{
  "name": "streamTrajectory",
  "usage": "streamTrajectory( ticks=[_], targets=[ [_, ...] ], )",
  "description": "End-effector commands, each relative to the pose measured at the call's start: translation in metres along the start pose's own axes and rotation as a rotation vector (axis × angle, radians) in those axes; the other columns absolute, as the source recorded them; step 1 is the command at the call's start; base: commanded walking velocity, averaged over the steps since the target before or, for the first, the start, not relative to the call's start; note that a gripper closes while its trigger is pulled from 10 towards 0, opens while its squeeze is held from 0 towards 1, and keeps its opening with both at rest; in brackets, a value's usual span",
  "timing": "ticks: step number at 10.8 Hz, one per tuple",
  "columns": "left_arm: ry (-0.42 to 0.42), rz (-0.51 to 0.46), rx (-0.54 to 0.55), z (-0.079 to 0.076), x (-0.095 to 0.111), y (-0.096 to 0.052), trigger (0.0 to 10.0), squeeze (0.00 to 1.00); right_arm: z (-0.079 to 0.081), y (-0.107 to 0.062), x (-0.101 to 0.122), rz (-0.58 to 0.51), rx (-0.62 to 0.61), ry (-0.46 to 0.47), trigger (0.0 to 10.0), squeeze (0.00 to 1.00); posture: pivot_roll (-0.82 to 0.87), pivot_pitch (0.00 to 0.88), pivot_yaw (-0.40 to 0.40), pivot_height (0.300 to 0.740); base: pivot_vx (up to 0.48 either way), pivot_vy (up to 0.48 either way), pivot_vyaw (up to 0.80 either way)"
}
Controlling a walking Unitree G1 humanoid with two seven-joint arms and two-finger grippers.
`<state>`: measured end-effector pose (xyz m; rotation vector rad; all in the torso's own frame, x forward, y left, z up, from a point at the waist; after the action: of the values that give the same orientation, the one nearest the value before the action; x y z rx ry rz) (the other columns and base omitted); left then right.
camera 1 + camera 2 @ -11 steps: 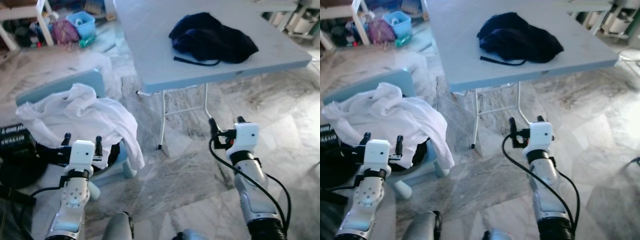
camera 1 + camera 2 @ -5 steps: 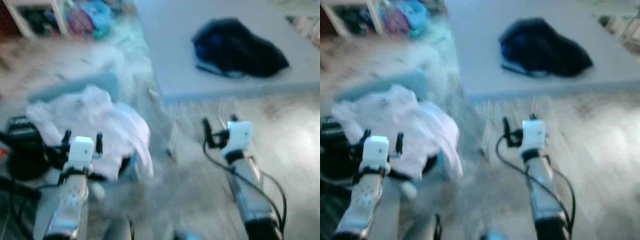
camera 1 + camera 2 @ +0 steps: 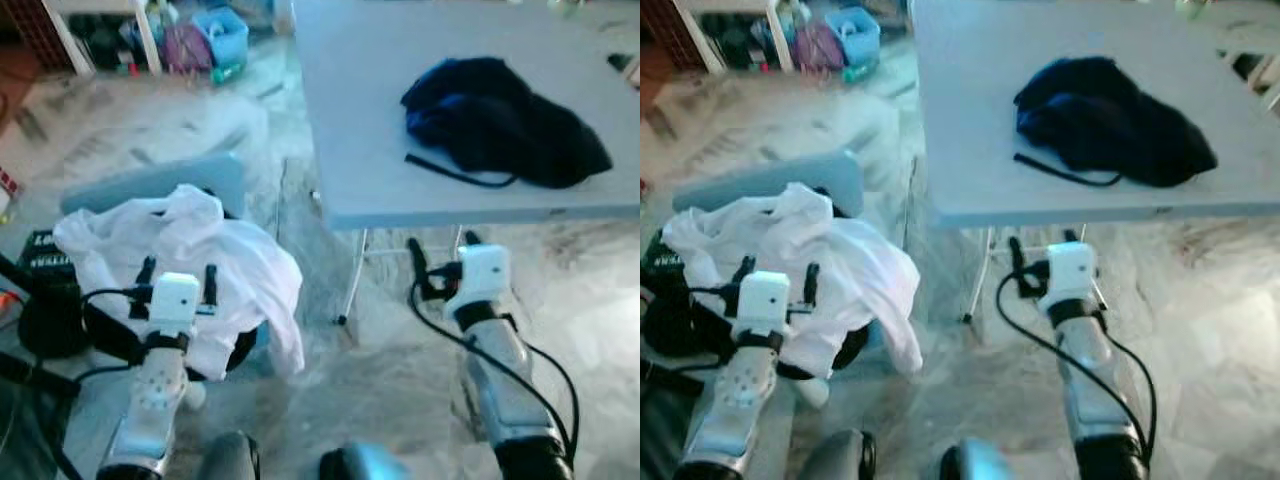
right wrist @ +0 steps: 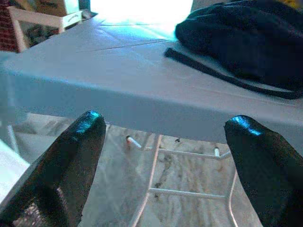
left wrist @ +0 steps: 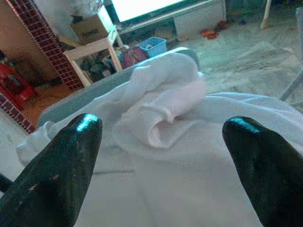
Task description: Hang hanger
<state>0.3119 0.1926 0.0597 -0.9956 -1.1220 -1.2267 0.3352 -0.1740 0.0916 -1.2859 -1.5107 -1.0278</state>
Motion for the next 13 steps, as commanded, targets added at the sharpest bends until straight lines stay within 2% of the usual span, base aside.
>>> streamTrajectory(
  ticks=[1,2,3,5,6,7,8,9,10,11,12,13],
  targets=[
    [0.006,0.019,0.009,0.003,-0.005,-0.004,10.0,0.00,0.001,0.000,0.005,-0.022,0.009,-0.013,10.0,0.00,0.01,0.119,-0.063,0.740,0.000,0.000,0.80],
    [0.009,0.011,0.011,0.003,-0.003,-0.002,10.0,0.00,-0.001,0.001,0.011,-0.047,-0.003,-0.001,10.0,0.00,0.00,0.118,-0.063,0.740,0.000,0.000,0.80],
    [0.044,-0.049,0.012,0.005,0.009,0.000,10.0,0.00,-0.001,0.003,0.017,-0.068,-0.003,-0.009,10.0,0.00,0.00,0.118,-0.063,0.740,0.000,0.000,0.80],
    [0.024,-0.050,0.024,0.005,0.010,0.000,10.0,0.00,0.002,0.004,0.023,-0.091,0.007,-0.003,10.0,0.00,0.00,0.117,-0.064,0.740,0.000,0.000,0.21],
    [-0.010,-0.032,-0.020,-0.001,0.007,0.001,10.0,0.00,0.006,0.005,0.024,-0.096,0.022,-0.001,10.0,0.00,0.01,0.116,-0.066,0.740,0.000,0.000,0.00],
    [-0.056,-0.042,-0.024,0.001,0.011,0.007,10.0,0.00,0.012,0.006,0.026,-0.102,0.052,0.001,10.0,0.00,0.01,0.120,-0.065,0.740,0.000,0.000,0.59],
    [-0.076,-0.054,-0.016,0.006,0.018,0.014,10.0,0.00,0.017,0.008,0.023,-0.080,0.071,0.051,10.0,0.00,0.02,0.125,-0.057,0.740,0.000,0.000,0.00],
    [-0.089,-0.045,-0.050,0.002,0.019,0.017,10.0,0.00,0.019,0.009,0.023,-0.073,0.088,0.060,10.0,0.00,0.02,0.128,-0.053,0.740,0.000,0.000,0.00],
    [-0.157,-0.049,-0.140,-0.008,0.024,0.019,10.0,0.00,0.020,0.011,0.023,-0.072,0.121,0.030,10.0,0.00,0.02,0.128,-0.047,0.740,0.000,0.000,0.00],
    [-0.160,-0.074,-0.130,-0.008,0.032,0.022,10.0,0.00,0.017,0.014,0.026,-0.088,0.129,0.003,10.0,0.00,0.01,0.128,-0.047,0.740,0.000,0.000,0.00],
    [-0.160,-0.110,-0.083,-0.006,0.042,0.019,10.0,0.00,0.013,0.018,0.034,-0.112,0.113,-0.012,10.0,0.00,0.02,0.127,-0.051,0.740,0.000,0.000,0.00],
    [-0.157,-0.118,-0.048,-0.006,0.043,0.013,10.0,0.00,0.015,0.018,0.042,-0.142,0.102,-0.012,10.0,0.00,0.03,0.127,-0.061,0.740,0.000,0.000,0.00]
  ],
)
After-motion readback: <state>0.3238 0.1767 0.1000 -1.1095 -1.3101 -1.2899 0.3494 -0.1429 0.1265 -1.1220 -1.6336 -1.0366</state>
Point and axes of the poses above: a point about 5 cm out from each wrist's last joint towards the gripper, its own y axis pointing out of the wrist towards the gripper, its own x axis along the axis of the wrist's last joint, z = x × y, the point moved 6 cm from there along y, pointing out of the wrist towards the gripper, and after that the axes turned 8 degrees about -y, right-handed, at the moved point
